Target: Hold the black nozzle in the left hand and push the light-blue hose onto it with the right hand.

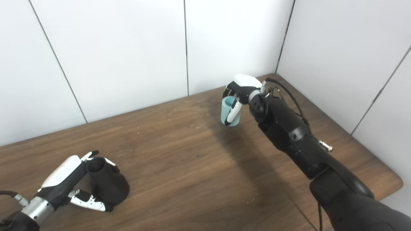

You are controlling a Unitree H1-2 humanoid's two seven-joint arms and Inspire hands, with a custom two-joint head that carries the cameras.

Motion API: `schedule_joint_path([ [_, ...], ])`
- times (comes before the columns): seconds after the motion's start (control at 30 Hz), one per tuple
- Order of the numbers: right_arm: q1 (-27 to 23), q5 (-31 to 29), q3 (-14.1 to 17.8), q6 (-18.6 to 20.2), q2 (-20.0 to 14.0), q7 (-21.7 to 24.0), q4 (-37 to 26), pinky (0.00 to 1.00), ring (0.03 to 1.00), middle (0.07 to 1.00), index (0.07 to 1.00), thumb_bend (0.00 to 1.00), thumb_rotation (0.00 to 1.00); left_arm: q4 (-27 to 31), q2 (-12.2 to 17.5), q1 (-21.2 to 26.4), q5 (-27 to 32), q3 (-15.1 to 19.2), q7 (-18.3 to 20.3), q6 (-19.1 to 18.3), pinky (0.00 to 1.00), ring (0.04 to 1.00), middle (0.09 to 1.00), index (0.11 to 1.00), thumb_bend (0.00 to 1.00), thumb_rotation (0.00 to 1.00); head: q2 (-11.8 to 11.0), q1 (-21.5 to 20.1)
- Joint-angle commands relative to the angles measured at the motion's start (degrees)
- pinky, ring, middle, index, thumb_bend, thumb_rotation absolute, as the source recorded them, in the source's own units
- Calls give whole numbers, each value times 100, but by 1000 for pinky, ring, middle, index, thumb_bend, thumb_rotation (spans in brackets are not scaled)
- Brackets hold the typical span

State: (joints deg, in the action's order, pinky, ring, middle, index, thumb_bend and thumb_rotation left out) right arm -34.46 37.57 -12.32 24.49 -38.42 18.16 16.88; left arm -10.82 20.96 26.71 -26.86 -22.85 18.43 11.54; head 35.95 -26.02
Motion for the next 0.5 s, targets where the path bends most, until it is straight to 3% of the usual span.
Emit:
schedule_joint_path([
  [0.0,-213,30,71,-67,-174,-91,-126,526,650,700,698,836,0,-63,188,-97,-95,-52,246,-100,1000,622,478,488,526,0,15,-20],
  [0.17,-201,32,40,-65,-205,-22,-109,536,650,673,644,827,0,-81,195,-98,-94,-51,238,-79,1000,622,478,488,526,0,27,-25],
  [0.2,-201,23,40,-80,-210,-20,-82,518,615,630,567,677,58,-78,198,-99,-93,-50,239,-79,1000,622,478,488,526,0,27,-25],
  [0.23,-204,16,39,-90,-218,-12,-54,509,597,608,528,600,88,-80,201,-102,-94,-49,238,-78,1000,622,478,488,526,0,35,-17],
  [0.27,-206,4,41,-92,-228,8,-33,489,560,561,484,556,36,-75,204,-105,-96,-49,238,-78,1000,622,478,488,526,0,35,-17],
  [0.33,-205,-15,47,-77,-241,45,-30,449,495,517,458,529,9,-65,209,-110,-99,-50,241,-81,1000,621,478,488,526,0,36,-21],
  [0.47,-174,-39,69,-10,-242,107,-122,394,467,495,443,506,0,-58,212,-101,-101,-54,258,-103,1000,622,480,487,526,0,45,-19],
])
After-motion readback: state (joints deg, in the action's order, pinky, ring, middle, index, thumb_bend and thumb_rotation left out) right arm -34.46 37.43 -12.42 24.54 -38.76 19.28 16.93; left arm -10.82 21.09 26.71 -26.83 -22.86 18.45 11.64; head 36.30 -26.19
